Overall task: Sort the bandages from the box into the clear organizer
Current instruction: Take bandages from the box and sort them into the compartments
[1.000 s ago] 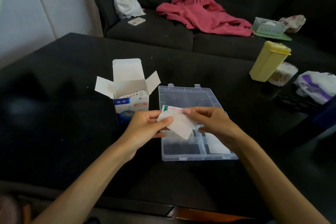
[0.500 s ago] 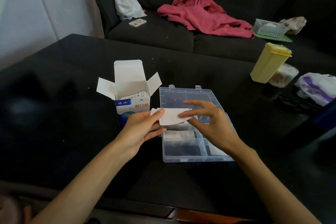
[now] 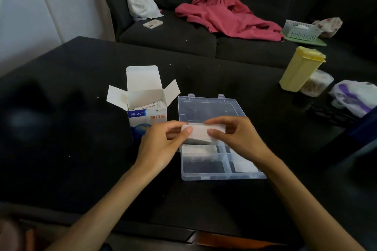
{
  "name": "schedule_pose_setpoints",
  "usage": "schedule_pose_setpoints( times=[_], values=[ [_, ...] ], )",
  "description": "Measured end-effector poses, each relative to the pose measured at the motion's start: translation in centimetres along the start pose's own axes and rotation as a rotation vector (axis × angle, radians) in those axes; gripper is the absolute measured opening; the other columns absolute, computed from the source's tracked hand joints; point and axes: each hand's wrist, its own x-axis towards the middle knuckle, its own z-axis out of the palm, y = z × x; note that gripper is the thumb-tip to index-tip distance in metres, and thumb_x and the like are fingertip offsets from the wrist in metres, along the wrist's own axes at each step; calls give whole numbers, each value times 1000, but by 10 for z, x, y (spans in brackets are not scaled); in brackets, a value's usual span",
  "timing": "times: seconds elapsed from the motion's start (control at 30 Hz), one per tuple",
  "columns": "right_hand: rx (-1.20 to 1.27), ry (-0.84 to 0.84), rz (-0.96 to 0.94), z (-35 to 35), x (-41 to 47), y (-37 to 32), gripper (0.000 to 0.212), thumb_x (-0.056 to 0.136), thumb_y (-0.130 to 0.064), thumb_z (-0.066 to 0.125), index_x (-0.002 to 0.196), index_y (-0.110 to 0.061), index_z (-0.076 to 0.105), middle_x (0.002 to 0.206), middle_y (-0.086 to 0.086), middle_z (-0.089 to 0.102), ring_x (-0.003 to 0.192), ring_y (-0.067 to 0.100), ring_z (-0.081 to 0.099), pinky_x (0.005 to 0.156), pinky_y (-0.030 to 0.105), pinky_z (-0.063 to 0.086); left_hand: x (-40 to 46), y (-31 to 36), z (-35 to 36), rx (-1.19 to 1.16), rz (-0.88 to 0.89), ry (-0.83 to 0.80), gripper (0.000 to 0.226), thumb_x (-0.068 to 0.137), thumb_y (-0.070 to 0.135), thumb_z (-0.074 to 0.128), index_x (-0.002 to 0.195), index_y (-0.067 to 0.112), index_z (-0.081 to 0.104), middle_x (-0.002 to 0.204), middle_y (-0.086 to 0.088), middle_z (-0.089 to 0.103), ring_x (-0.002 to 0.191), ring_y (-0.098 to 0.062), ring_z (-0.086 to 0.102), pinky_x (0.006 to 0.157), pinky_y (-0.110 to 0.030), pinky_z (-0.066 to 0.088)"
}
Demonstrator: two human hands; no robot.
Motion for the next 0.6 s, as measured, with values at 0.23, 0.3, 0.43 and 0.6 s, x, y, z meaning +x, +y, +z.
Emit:
schedule_pose_setpoints(
  times=[0.23, 0.3, 0.43, 0.6],
  values=[
    [-287, -120, 12, 11, 2, 13, 18, 85, -20, 65, 102, -24, 70, 107, -11, 63, 94, 1, 52, 73, 10, 39, -1, -4, -11, 526, 153, -25, 28, 87, 38, 61, 114, 36, 65, 106, 15, 67, 64, 3, 48, 71, -14, 44],
    [-314, -114, -7, 17, 4, 12, 19, 86, -22, 65, 104, -22, 71, 107, -7, 67, 83, -1, 53, 71, 10, 40, -1, -5, -7, 539, 183, -116, 27, 89, 36, 59, 115, 37, 63, 107, 16, 66, 67, 2, 51, 70, -13, 46],
    [-475, -80, -86, 24, 2, 15, 19, 87, -31, 63, 103, -25, 72, 101, -8, 67, 90, 3, 52, 80, 20, 44, -3, -6, -1, 608, 215, -224, 30, 93, 34, 53, 122, 38, 58, 109, 15, 61, 90, -2, 59, 75, -17, 50],
    [-671, -23, -151, 16, -1, 10, 23, 88, -35, 60, 108, -27, 69, 109, -10, 59, 97, 4, 49, 81, 18, 42, -1, -6, -3, 635, 226, -239, 31, 94, 36, 51, 125, 36, 56, 117, 14, 61, 98, -4, 60, 77, -17, 49]
  ],
)
